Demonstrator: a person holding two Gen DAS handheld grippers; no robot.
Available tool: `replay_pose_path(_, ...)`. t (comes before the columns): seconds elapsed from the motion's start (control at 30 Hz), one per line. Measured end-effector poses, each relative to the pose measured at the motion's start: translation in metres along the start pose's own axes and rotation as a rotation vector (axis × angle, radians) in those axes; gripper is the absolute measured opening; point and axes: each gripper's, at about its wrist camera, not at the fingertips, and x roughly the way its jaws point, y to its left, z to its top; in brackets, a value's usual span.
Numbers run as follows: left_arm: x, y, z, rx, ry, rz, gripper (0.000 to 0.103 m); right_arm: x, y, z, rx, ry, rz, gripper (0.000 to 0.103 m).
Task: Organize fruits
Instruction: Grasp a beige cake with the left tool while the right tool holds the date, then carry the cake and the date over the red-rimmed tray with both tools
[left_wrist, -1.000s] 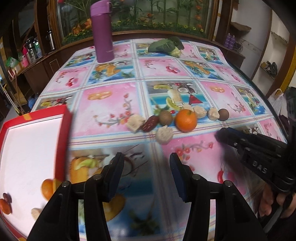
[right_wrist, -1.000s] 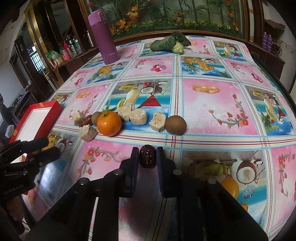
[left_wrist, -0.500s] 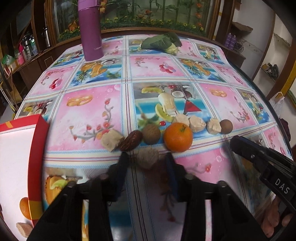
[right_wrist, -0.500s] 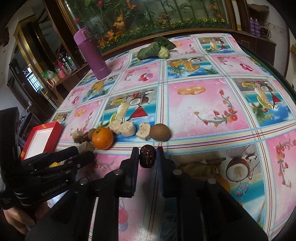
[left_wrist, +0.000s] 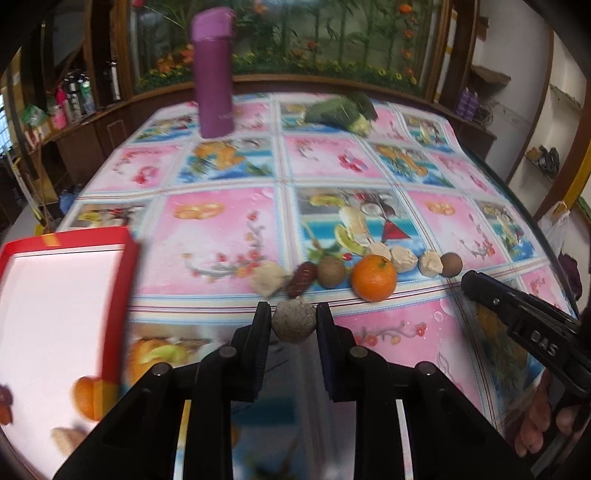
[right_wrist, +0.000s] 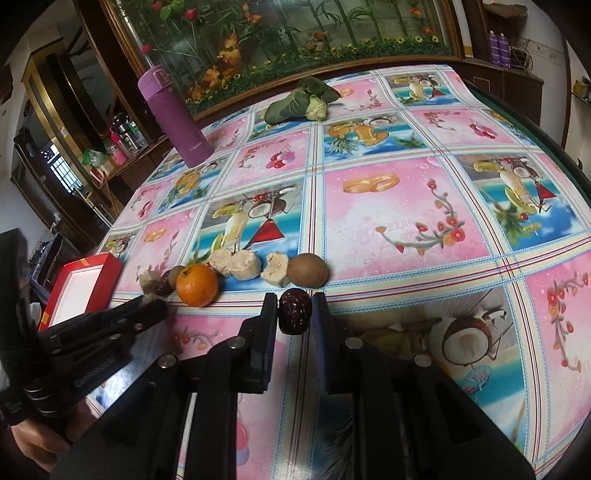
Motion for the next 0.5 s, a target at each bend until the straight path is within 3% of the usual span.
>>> replay_pose_path(0.23,-0.054,0.032,-0.014,-0.034,-0.105,0.057,0.024,-0.007,0.004,0.001,-0.025,-0.054,-0.005,0.021)
replay_pose_path(0.5,-0.088,0.083,-0.031,-0.114,-0.158,0.142,0.024,-0.014,0.011,0.000,-0.069,-0.118,-0.029,0.021)
